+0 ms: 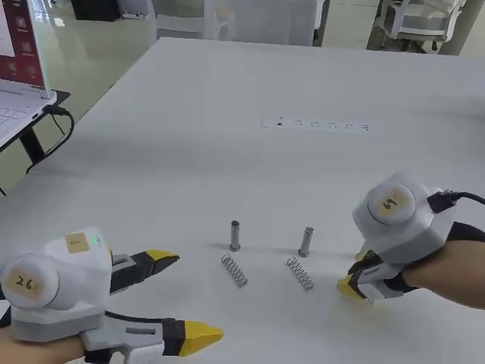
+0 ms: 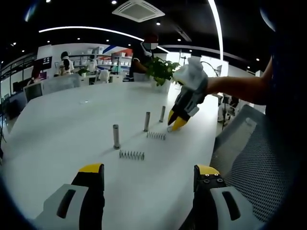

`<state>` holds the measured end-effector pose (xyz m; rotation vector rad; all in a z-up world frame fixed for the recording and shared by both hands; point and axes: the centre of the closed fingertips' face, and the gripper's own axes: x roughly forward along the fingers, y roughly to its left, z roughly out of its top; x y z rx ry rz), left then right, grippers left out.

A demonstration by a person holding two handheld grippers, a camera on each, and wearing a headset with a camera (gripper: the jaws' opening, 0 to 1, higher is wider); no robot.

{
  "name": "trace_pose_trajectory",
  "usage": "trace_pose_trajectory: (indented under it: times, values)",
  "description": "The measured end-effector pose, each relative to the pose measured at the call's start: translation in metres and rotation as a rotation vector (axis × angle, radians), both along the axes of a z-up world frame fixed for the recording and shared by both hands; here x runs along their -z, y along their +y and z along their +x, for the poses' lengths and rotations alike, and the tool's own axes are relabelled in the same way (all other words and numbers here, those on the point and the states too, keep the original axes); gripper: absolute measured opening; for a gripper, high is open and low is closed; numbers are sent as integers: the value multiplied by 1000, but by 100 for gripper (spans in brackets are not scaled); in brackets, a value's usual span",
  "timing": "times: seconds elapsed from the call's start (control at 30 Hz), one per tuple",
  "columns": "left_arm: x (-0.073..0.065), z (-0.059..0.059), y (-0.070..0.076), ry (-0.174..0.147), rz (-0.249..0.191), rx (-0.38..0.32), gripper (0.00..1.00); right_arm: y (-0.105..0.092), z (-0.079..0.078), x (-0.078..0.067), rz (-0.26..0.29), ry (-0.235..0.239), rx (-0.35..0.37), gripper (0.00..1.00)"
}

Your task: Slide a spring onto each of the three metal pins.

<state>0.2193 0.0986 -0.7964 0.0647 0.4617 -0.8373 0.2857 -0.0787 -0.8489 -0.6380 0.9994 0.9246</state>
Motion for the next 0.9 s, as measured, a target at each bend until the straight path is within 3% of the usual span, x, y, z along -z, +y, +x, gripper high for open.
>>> trace_pose_trajectory:
  times: [0.9]
  values:
    - [0, 3, 3, -1, -5, -11, 71, 1, -2, 12, -117, 21, -115, 9]
